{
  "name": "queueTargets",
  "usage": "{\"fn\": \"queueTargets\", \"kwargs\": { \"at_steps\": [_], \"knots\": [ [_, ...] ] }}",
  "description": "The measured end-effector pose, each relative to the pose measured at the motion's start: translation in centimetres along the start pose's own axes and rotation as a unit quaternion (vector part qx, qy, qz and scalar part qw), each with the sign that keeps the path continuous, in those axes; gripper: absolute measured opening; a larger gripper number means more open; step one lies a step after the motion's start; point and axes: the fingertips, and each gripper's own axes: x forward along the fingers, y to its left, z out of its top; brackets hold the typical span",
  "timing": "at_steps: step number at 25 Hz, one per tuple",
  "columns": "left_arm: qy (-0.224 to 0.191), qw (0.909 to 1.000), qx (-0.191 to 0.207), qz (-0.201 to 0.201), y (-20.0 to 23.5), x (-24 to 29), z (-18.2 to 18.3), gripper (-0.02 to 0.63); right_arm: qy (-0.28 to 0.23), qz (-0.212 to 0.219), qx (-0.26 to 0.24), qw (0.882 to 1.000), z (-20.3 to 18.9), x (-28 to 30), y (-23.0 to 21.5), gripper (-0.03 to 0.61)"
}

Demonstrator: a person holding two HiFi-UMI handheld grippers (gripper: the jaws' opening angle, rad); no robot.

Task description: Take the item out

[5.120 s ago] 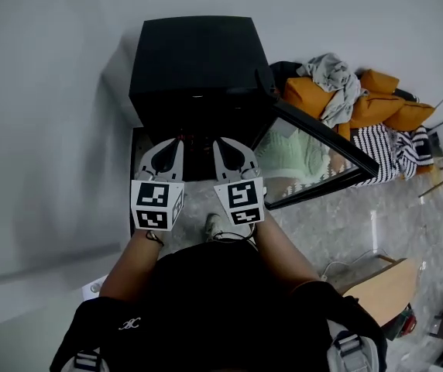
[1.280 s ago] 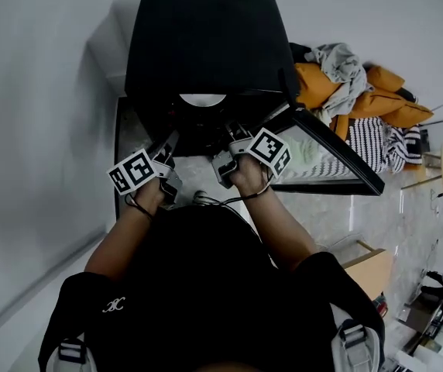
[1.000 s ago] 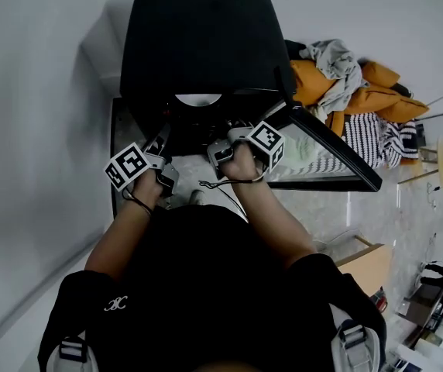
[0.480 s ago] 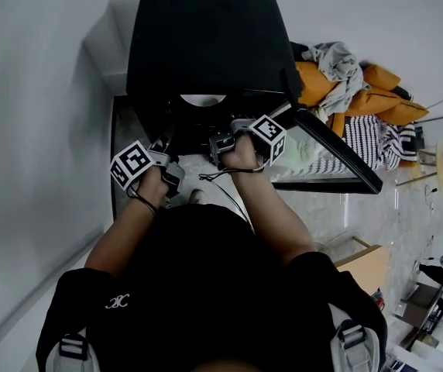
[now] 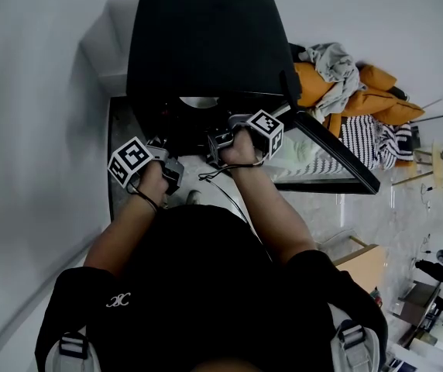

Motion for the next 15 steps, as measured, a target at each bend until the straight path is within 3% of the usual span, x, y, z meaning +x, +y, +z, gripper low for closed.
{"fn": "queueTargets", "kwargs": {
  "at_steps": [7, 12, 15],
  "knots": [
    [0.002, 1.0000, 0.009, 0.002, 0.0, -0.2, 0.1, 0.060, 0.016, -0.022, 0.001, 1.000, -0.2, 0.6, 0.1, 0.112],
    [0.001, 0.9999, 0.011, 0.003, -0.2, -0.3, 0.0, 0.061, 0.053, -0.081, -0.009, 0.995, -1.2, 0.4, -0.5, 0.103],
    [0.001, 0.9999, 0.011, 0.001, -0.1, -0.2, 0.0, 0.061, 0.052, -0.075, 0.001, 0.996, -1.4, 0.7, -0.4, 0.103]
  ]
}}
